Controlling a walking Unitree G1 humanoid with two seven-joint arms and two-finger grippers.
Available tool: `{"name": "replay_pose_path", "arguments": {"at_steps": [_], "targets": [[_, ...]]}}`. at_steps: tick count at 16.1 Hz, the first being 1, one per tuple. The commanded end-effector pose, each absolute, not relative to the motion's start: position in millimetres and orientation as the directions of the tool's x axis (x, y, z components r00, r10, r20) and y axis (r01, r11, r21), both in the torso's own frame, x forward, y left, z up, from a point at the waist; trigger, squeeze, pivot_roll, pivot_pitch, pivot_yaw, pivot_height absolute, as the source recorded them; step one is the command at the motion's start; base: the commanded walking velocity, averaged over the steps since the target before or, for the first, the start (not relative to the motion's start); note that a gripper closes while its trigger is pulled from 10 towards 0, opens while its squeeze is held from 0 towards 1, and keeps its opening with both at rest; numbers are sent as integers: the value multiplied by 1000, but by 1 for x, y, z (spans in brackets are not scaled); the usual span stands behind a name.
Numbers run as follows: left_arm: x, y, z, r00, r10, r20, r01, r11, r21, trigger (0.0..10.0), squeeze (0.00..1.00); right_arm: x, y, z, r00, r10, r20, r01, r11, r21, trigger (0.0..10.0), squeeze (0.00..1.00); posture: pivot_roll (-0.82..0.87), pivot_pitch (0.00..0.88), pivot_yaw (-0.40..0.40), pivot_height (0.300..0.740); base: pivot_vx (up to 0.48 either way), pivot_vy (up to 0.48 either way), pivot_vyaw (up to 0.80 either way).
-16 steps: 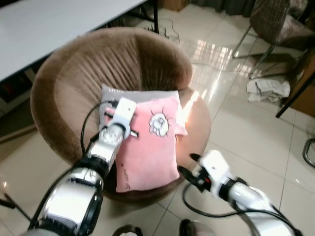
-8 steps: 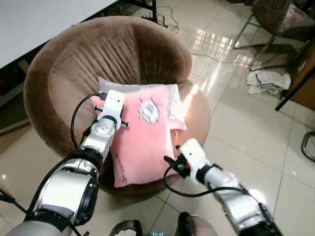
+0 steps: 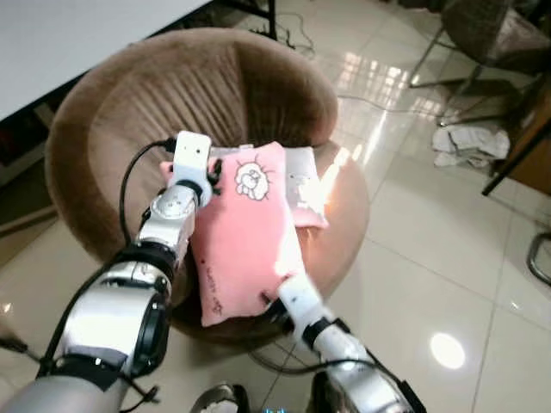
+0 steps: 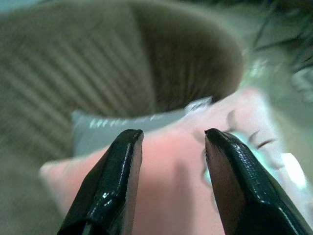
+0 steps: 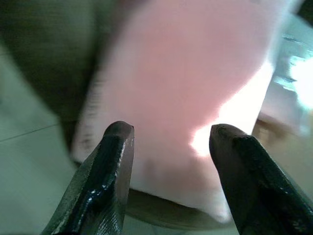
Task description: Move the pillow to the sofa from floor
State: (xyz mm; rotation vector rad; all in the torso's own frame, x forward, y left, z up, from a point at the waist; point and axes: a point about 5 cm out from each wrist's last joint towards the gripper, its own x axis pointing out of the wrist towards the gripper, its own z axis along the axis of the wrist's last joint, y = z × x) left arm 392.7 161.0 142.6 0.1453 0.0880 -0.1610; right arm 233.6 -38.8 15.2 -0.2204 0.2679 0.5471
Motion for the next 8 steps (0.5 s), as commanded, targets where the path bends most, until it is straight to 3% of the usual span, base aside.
{"name": "replay_pose_path", "arguments": {"at_steps": [1,2,5,6,8], "targets": [[387,155,145,972,-233,-21,233,967,102,10000,0,230,-31,13,848,438,-299,-491,861,-131,10000,0,-99,78,54,740,0,0,0],[379,152,142,961,-278,6,276,957,83,10000,0,231,-32,12,862,412,-294,-465,875,-138,10000,0,-93,64,61,740,0,0,0],[315,171,114,949,-314,-18,314,941,130,10000,0,224,-32,0,893,329,-306,-356,934,-34,10000,0,-74,37,59,740,0,0,800],[297,171,108,940,-341,-33,341,922,182,10000,0,235,-64,-4,911,280,-303,-292,956,5,10000,0,-54,21,49,740,0,0,800],[287,167,97,940,-335,-63,341,929,146,10000,0,247,-95,-2,935,211,-286,-216,976,16,10000,0,-48,8,46,740,0,0,800]]}}
